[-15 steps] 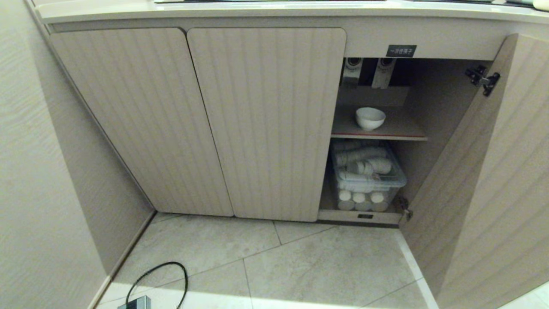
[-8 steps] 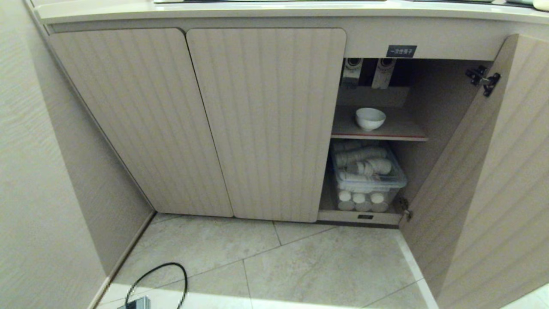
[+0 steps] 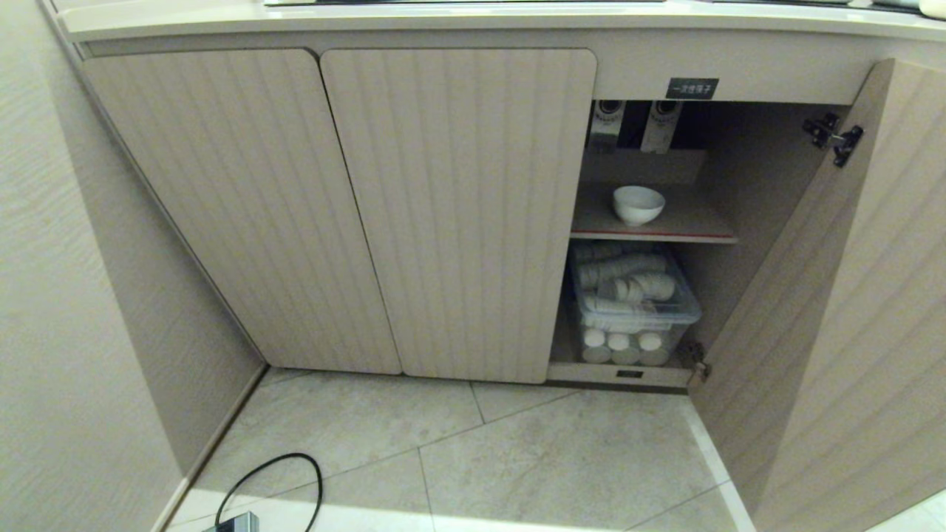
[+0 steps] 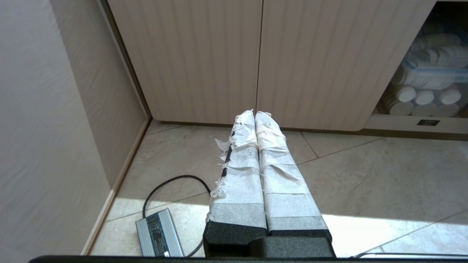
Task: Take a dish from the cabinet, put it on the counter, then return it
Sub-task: Close the cabinet door
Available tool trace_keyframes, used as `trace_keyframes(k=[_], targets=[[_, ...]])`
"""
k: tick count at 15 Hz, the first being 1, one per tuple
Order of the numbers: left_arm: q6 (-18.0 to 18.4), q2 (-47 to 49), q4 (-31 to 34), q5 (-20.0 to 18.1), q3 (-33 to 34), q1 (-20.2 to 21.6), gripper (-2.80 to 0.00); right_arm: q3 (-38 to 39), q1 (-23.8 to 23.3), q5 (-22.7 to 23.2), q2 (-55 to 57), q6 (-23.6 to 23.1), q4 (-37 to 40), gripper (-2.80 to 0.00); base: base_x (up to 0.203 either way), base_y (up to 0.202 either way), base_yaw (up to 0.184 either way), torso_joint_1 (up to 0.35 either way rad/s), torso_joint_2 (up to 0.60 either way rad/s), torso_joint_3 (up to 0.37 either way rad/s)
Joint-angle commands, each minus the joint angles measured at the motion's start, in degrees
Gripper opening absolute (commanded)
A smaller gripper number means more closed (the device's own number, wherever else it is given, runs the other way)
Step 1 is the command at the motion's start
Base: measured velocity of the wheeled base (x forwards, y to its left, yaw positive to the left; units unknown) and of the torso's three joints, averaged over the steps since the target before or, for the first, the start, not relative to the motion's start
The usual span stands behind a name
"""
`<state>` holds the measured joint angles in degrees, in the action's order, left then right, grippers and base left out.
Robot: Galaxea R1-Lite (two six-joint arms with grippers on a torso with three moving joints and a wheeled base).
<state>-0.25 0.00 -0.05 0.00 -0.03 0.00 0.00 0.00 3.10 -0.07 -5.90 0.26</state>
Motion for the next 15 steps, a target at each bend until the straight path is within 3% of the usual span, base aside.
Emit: trace_keyframes(k=[1, 10, 15], targets=[[-0.02, 0.00, 0.02, 0.00, 0.03, 0.00, -2.80, 0.00, 0.00, 0.06, 0.07, -0.08, 0.00, -2.80, 0.000, 0.000, 0.000, 0.000, 0.00, 0.000], [-0.02, 0.00, -0.01, 0.00, 0.00, 0.00, -2.80, 0.00, 0.00, 0.06, 0.07, -0.08, 0.00, -2.80, 0.000, 0.000, 0.000, 0.000, 0.00, 0.000], [-0.02, 0.00, -0.04, 0.00, -0.06, 0.00, -2.80, 0.00, 0.00, 0.06, 0.07, -0.08, 0.00, -2.80, 0.000, -0.172, 0.007, 0.002, 0.00, 0.002]])
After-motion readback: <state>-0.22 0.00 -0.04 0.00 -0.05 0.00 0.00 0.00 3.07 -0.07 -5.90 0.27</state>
